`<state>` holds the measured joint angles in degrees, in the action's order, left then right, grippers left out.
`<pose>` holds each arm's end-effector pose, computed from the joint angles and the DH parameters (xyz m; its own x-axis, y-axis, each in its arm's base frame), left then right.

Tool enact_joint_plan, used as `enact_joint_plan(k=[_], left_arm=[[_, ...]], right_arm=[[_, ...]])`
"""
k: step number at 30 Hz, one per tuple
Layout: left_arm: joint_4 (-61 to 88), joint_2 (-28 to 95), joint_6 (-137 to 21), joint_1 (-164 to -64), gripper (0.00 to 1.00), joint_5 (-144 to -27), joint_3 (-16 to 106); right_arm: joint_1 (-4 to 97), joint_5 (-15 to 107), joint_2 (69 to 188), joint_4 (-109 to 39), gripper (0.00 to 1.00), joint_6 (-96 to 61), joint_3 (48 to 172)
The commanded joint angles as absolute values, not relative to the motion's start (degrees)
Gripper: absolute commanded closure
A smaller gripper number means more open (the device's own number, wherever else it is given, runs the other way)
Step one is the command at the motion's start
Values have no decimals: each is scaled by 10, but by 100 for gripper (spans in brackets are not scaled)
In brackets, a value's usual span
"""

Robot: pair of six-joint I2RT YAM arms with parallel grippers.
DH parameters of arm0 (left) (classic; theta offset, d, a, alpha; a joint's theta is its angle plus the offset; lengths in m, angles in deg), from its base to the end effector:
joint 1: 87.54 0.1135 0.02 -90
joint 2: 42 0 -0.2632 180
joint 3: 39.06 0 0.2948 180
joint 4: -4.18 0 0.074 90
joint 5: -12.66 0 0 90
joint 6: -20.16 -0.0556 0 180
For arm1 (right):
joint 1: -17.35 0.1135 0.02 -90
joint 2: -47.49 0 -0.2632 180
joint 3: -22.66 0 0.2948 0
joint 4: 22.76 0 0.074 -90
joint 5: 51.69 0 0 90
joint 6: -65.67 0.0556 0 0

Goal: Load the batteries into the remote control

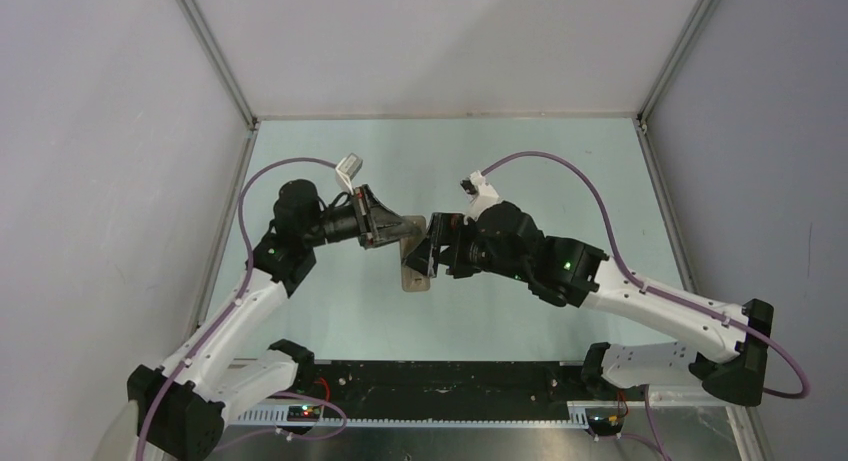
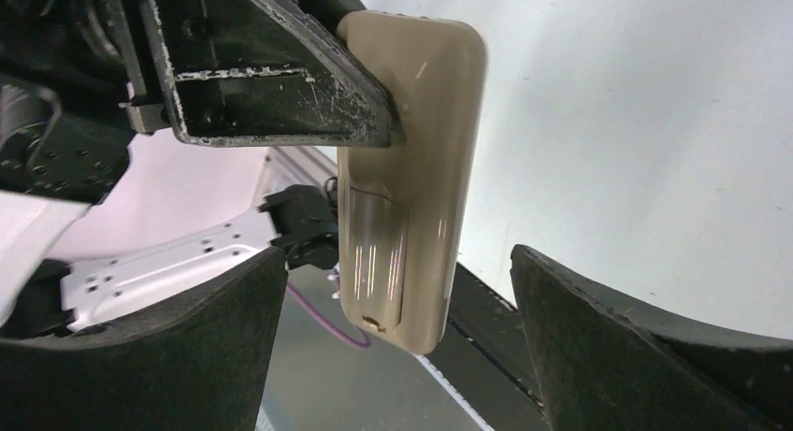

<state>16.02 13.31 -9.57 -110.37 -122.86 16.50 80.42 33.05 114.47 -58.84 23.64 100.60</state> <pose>0.2387 -0.1435 0.3085 -0.8873 -0.2866 -0.3613 0.2935 0.2535 -0.9218 0.1511 0.2862 0.3569 -0.7603 0.1366 -0.6351 -0.4264 0.6326 0.6465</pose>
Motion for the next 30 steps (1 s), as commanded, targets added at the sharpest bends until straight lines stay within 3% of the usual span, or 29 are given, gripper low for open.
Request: enact_joint_plan(k=[1, 11, 17, 30], left_arm=[[133, 114, -37, -1100, 100, -1294, 209], [116, 104, 16, -1100, 100, -1349, 245], [101, 90, 43, -1100, 100, -1358, 252], [92, 67, 56, -1106, 100, -1365, 246]], right_arm=[[804, 371, 1120, -510, 7, 219, 1008], [794, 510, 1100, -402, 13, 201, 975], [791, 548, 1084, -326, 25, 209, 934], [786, 550, 1098, -306, 52, 218, 935]])
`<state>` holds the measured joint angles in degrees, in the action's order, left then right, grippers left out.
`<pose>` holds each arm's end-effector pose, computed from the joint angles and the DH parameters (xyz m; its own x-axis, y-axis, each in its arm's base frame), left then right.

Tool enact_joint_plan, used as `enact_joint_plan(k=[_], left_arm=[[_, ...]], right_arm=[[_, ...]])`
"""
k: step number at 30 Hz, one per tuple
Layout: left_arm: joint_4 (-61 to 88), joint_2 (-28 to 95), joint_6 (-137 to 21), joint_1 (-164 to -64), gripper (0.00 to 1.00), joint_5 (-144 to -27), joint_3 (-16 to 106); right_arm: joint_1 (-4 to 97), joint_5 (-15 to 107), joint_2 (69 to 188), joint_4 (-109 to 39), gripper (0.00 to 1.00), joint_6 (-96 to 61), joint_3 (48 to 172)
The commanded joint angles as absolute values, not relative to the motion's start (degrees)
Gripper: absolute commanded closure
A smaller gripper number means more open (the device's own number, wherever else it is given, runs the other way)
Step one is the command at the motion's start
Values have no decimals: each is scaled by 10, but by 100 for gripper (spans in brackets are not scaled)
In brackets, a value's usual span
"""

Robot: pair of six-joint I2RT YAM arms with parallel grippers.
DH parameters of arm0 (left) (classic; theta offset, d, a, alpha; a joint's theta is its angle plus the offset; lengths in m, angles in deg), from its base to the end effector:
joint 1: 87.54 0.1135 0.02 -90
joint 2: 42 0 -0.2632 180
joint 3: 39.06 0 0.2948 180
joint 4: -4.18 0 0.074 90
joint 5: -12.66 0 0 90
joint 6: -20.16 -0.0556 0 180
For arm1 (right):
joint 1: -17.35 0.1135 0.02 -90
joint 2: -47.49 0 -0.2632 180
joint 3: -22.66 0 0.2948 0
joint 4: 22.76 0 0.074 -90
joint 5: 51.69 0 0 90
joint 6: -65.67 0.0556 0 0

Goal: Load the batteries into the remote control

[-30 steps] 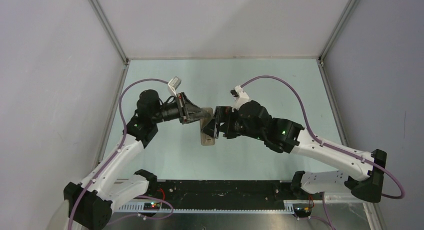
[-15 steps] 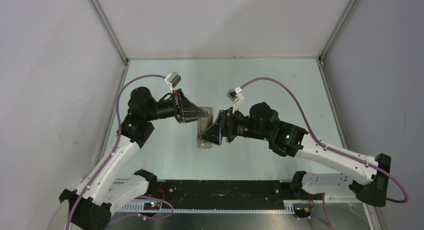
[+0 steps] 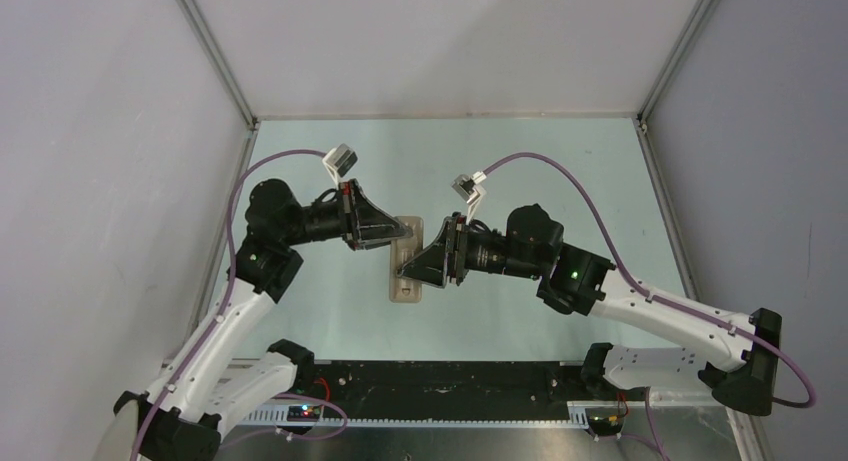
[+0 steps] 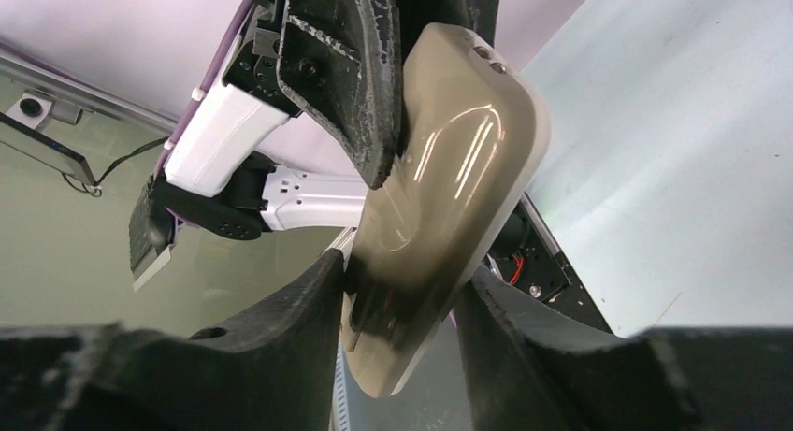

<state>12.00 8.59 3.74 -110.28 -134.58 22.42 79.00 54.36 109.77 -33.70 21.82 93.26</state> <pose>0.2091 -0.1383 0.3781 -0.9296 -0.1732 -0.3255 0.3254 0.0295 -0.9451 0.1368 0.2859 0.3833 -0.7195 0.1259 -0.6829 -0.6611 0.1768 0.7292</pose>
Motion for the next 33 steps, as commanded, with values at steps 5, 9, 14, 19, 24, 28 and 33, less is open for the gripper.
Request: enact_joint_plan(k=[5, 9, 14, 19, 24, 28, 33], left_arm=[[88, 63, 61, -1106, 100, -1366, 248], [88, 61, 64, -1106, 100, -1366, 247], [85, 59, 65, -1106, 100, -1362, 248], [79, 65, 69, -1106, 100, -1355, 254], [67, 70, 80, -1106, 100, -1358, 266], [61, 71, 86, -1106, 100, -1360, 275], [58, 71, 78, -1106, 100, -1358, 274]], right_arm=[[783, 555, 1104, -302, 62, 217, 930], [782, 557, 1109, -297, 68, 218, 929], [782, 561, 1113, -298, 65, 220, 929], [782, 556, 1109, -302, 55, 219, 929], [770, 584, 1115, -290, 68, 233, 924], [770, 593, 1121, -276, 72, 233, 923], [771, 584, 1112, -275, 56, 235, 923]])
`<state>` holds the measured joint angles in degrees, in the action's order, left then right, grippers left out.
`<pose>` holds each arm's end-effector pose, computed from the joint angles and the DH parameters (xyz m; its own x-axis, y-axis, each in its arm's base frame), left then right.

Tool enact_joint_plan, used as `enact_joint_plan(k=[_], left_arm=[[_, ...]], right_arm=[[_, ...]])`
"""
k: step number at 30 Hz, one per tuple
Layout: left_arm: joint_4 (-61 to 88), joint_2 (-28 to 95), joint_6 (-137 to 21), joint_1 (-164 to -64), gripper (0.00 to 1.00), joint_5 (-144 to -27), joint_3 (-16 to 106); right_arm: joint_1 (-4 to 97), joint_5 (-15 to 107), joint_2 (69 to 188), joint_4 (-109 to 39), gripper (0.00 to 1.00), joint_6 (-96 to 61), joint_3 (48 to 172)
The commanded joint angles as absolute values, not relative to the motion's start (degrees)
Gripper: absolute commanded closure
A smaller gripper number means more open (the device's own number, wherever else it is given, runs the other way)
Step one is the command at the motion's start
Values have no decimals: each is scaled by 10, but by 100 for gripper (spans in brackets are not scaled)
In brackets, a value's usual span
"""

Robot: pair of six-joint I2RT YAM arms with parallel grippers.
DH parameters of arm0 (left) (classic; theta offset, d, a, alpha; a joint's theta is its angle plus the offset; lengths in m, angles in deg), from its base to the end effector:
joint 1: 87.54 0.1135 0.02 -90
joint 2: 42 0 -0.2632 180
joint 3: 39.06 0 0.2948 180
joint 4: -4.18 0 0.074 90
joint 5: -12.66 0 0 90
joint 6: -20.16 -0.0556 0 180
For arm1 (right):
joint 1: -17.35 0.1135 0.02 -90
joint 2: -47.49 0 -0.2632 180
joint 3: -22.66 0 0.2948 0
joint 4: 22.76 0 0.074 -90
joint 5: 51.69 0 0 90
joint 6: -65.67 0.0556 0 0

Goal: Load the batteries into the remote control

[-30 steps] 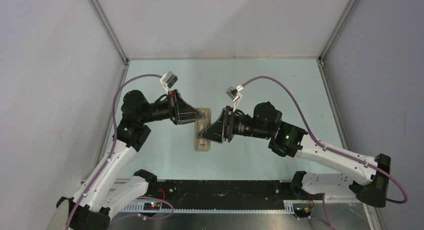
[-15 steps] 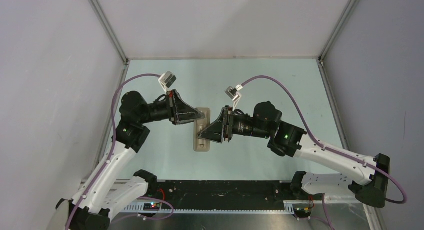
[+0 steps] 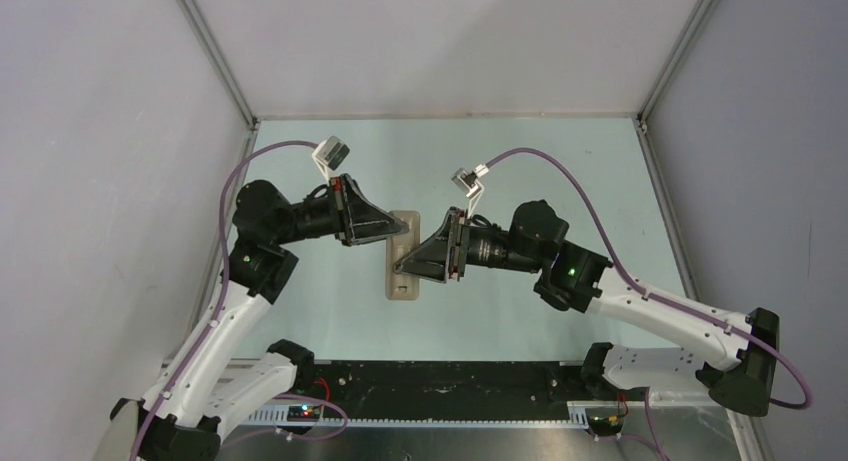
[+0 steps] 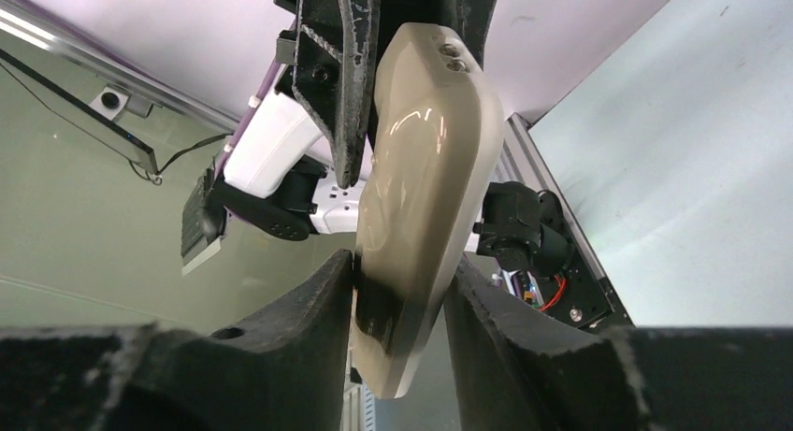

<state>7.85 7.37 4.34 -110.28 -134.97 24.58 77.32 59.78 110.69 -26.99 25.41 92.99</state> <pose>0.1998 -0.1347 0.4050 -0.8895 -0.1857 -0.4174 0.4284 -0.0213 -0.9033 0.1422 0.2867 0.3914 -0.7381 0.1422 -0.6596 -0.6582 0.0630 0.7502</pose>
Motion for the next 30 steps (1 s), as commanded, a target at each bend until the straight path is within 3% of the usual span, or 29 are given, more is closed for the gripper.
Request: enact_joint_plan(k=[1, 5, 8, 11, 16, 24, 30], left_arm=[[57, 72, 70, -1106, 100, -1356, 275], [57, 76, 32, -1105, 100, -1343, 281], [59, 79, 2, -1103, 100, -1331, 290], [85, 80, -46, -1100, 100, -1301, 288], [336, 77, -199, -1099, 100, -1143, 310], [401, 47, -199, -1100, 100, -1003, 269], [410, 42, -193, -1101, 100, -986, 251]], right_arm=[[773, 573, 1104, -280, 43, 235, 923], [773, 544, 1071, -297, 17, 220, 923], [773, 520, 1049, -315, 9, 199, 923], [775, 472, 1027, -359, 6, 183, 923], [791, 391, 1020, -413, 5, 164, 924], [878, 170, 1140, -570, 6, 132, 1042], [890, 152, 1207, -590, 5, 128, 1077]])
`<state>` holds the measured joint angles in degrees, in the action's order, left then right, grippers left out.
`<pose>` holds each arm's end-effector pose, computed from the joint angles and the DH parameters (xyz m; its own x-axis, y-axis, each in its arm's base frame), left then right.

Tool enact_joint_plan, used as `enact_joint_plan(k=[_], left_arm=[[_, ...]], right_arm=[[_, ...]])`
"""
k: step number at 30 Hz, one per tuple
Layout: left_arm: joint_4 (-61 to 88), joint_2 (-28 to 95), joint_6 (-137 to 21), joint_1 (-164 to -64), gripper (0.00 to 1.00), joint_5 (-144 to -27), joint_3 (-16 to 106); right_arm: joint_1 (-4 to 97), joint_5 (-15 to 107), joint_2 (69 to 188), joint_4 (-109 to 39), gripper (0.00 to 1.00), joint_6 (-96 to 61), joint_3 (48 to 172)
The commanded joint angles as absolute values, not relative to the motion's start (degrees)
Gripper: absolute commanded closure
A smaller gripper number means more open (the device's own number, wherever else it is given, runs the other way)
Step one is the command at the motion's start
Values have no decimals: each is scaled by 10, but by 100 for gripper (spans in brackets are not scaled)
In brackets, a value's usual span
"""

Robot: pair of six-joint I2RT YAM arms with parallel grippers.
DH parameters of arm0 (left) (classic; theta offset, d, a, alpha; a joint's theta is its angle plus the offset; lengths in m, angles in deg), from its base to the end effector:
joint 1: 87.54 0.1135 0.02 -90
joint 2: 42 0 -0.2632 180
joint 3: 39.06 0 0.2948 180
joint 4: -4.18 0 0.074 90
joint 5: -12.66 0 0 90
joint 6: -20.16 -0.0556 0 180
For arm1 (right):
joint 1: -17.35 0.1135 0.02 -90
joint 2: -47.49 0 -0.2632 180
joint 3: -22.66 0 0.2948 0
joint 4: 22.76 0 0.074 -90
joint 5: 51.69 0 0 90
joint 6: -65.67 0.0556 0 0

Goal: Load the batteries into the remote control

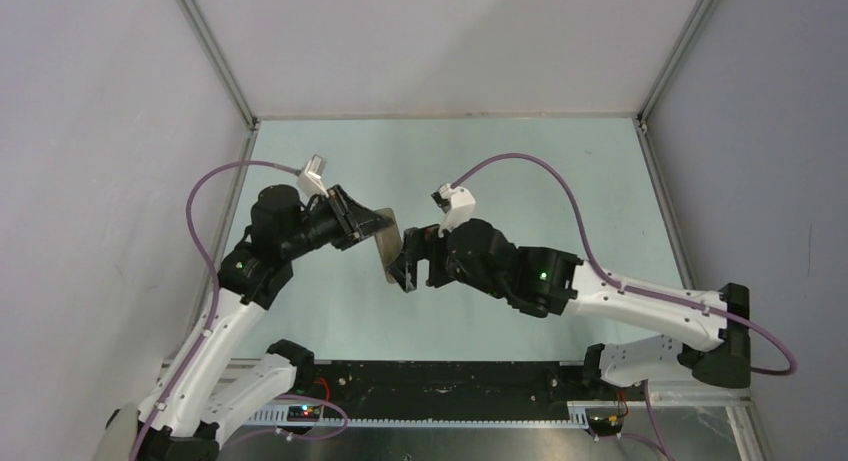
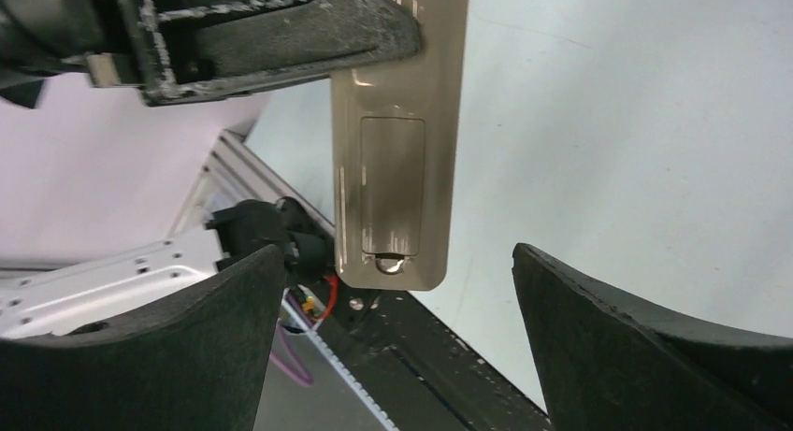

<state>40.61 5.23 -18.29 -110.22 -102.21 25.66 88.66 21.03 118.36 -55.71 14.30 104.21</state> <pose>0.2126 -0.1142 0.3549 -0.7476 -0.4576 -0.4813 0.2112 0.5232 -0.8256 0.1249 0.3178 0.3686 -0.6046 0.0731 -0.7932 -0.5620 0.6666 0.4898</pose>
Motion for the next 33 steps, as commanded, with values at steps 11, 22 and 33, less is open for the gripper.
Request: enact_joint_plan(k=[11, 22, 33], left_arm=[[412, 37, -189, -1101, 100, -993, 241], [413, 22, -189, -1100, 97, -1006, 237], [413, 19, -197, -1101, 82, -1021, 245]], right_arm=[[875, 226, 1270, -548, 6, 122, 1081], [866, 282, 1301, -521, 18, 147, 1081], [862, 331, 1304, -480, 58, 141, 1081]])
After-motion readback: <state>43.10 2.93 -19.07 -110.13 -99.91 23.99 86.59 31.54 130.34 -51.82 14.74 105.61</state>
